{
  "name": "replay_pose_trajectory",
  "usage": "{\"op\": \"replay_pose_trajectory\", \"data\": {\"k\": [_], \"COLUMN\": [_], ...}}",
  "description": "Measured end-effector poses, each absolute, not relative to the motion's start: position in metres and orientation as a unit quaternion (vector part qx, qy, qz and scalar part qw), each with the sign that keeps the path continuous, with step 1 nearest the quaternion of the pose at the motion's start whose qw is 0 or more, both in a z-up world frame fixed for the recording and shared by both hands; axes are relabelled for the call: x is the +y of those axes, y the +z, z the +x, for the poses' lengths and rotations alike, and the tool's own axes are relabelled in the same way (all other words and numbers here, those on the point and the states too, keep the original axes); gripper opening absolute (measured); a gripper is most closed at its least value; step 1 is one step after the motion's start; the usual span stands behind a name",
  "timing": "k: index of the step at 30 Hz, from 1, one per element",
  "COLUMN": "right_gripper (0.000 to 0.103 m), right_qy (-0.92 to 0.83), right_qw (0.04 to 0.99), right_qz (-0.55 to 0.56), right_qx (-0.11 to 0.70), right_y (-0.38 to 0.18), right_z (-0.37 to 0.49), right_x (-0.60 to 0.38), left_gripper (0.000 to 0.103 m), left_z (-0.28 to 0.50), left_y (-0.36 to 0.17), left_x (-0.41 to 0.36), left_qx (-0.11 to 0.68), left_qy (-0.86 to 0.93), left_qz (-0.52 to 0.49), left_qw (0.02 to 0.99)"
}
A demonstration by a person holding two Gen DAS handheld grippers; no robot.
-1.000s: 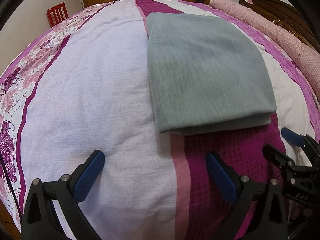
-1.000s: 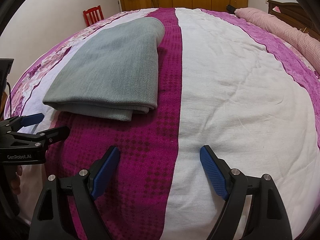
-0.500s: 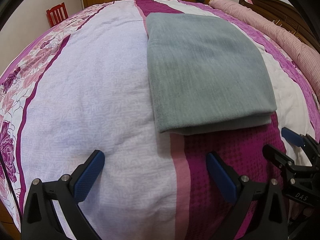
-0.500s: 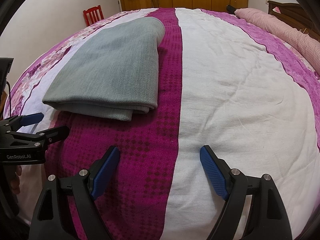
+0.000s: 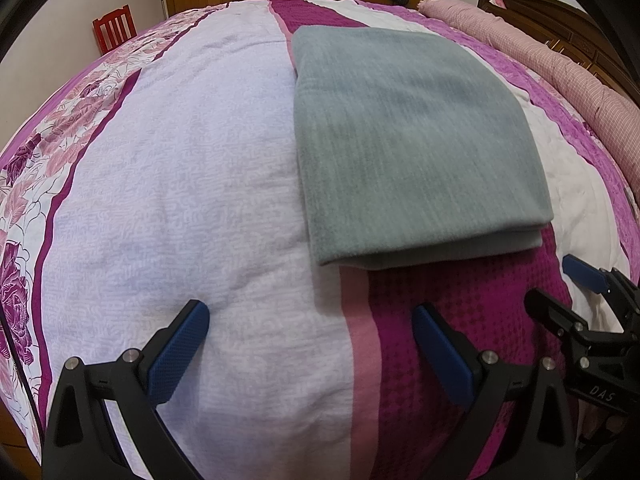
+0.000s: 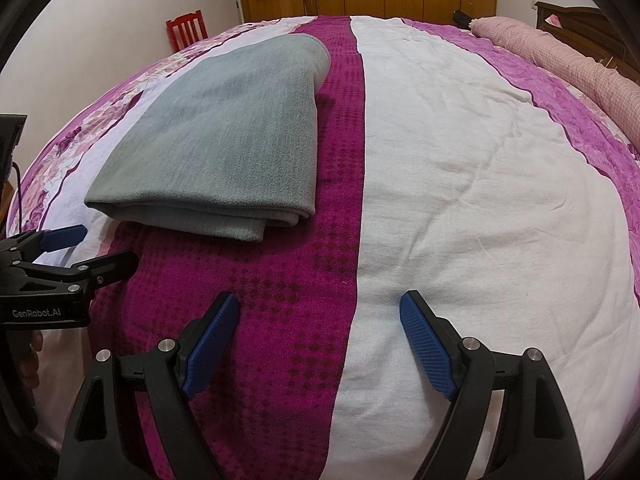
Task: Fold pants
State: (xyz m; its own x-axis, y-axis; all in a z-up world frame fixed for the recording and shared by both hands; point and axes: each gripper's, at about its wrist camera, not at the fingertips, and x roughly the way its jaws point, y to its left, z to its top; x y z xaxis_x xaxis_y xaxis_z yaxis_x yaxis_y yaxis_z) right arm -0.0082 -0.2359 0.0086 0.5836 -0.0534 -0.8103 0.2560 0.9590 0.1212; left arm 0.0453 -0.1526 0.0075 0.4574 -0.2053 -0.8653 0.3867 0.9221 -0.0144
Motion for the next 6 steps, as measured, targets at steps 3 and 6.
{"op": "replay_pose_trajectory", "data": {"k": [3, 6], "right_gripper": [0.084, 0.084], "right_qy": [-0.088, -0.088], "right_qw": [0.883, 0.883], "right_qz": [0.113, 0.113], "right_qx": [0.448, 0.448], "right_y": [0.0086, 0.0086], "right_z": [-0.0083, -0.0083], "right_x": [-0.2357, -0.2356], "left_gripper": [0.103, 0.103], "left_z": [0.0453, 0.0454], "left_y": [0.0076, 0.0076], "left_x": [-0.1526, -0.1527], "left_qx": [0.491, 0.491], "left_qy": [-0.174, -0.174], "left_qz": [0.093, 0.092], "left_qw": [0.849, 0.848]}}
